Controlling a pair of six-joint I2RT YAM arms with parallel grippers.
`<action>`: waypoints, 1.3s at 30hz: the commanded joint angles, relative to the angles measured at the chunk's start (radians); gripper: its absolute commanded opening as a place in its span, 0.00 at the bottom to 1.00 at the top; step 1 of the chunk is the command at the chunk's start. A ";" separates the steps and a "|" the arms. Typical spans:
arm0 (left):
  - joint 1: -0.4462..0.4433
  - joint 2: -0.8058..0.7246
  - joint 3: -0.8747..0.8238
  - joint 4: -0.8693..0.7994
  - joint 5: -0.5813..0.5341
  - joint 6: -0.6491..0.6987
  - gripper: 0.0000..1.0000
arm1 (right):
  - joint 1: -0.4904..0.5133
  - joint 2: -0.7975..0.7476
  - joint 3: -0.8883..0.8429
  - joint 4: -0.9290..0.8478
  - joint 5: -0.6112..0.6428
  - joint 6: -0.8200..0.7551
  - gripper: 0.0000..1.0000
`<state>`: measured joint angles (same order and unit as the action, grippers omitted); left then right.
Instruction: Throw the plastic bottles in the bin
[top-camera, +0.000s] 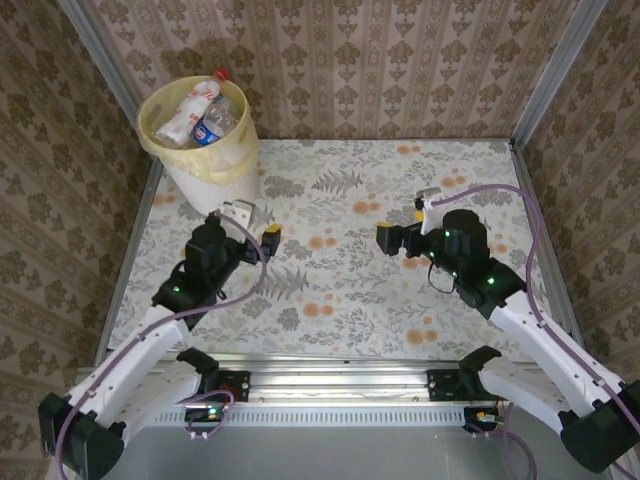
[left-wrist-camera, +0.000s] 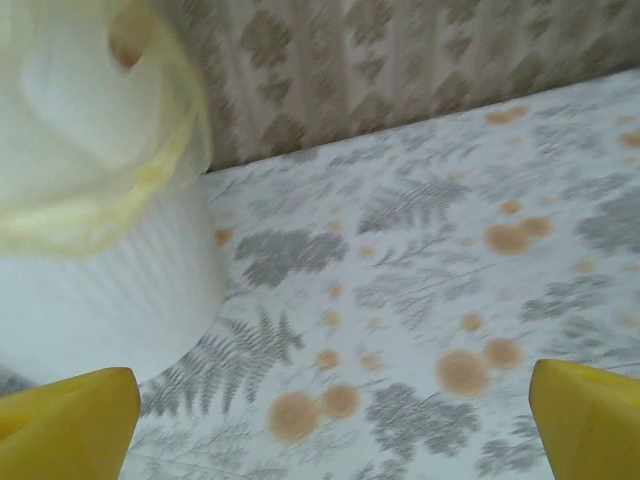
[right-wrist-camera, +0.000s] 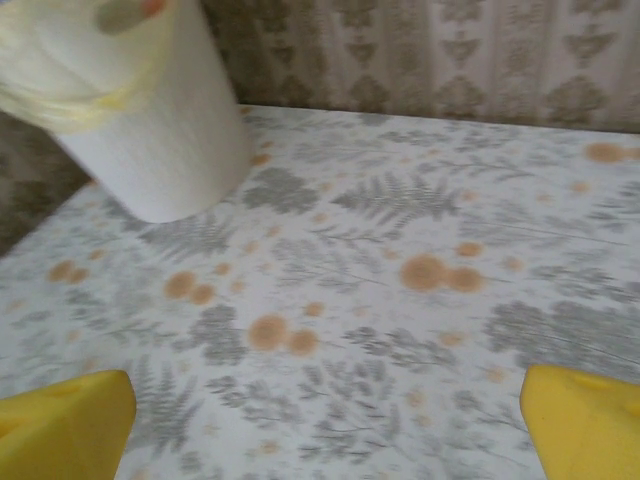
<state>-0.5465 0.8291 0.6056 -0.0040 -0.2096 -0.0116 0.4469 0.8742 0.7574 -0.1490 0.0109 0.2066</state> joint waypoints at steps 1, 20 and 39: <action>0.079 0.025 -0.089 0.269 -0.153 -0.006 1.00 | -0.021 -0.027 -0.056 0.021 0.244 -0.066 1.00; 0.436 0.631 -0.454 1.288 -0.031 0.105 1.00 | -0.304 0.339 -0.542 1.062 0.310 -0.260 1.00; 0.525 0.725 -0.221 0.937 0.118 0.053 1.00 | -0.428 0.653 -0.367 1.029 0.150 -0.142 1.00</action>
<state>-0.0246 1.5684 0.3759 0.9943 -0.1150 0.0624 0.0139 1.5410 0.3828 0.8814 0.1795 0.0380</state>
